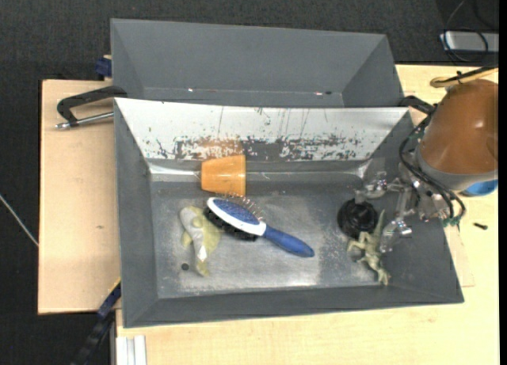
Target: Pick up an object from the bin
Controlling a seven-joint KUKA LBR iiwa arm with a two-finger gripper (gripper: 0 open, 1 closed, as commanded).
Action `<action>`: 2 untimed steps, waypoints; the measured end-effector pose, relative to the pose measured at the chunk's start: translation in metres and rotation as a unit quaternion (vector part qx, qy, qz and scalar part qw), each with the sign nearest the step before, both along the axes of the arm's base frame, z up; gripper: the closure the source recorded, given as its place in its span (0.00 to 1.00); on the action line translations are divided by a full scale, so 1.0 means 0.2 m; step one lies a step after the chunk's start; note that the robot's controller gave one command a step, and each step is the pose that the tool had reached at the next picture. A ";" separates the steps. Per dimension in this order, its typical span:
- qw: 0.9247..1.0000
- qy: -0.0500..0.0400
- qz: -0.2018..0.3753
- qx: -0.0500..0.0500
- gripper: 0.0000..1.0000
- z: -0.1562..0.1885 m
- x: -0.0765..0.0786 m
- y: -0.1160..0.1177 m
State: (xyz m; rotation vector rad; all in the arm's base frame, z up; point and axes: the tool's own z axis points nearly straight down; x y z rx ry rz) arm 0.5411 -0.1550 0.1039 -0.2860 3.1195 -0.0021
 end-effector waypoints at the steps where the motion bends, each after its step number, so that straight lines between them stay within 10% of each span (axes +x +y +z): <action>1: 1.000 0.003 0.003 0.005 1.00 0.01 0.00 0.03; 2: 0.970 -0.001 0.241 -0.003 1.00 0.75 -0.07 0.13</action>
Offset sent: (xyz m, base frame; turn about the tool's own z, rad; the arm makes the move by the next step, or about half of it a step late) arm 0.0000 0.0000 0.0000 0.0000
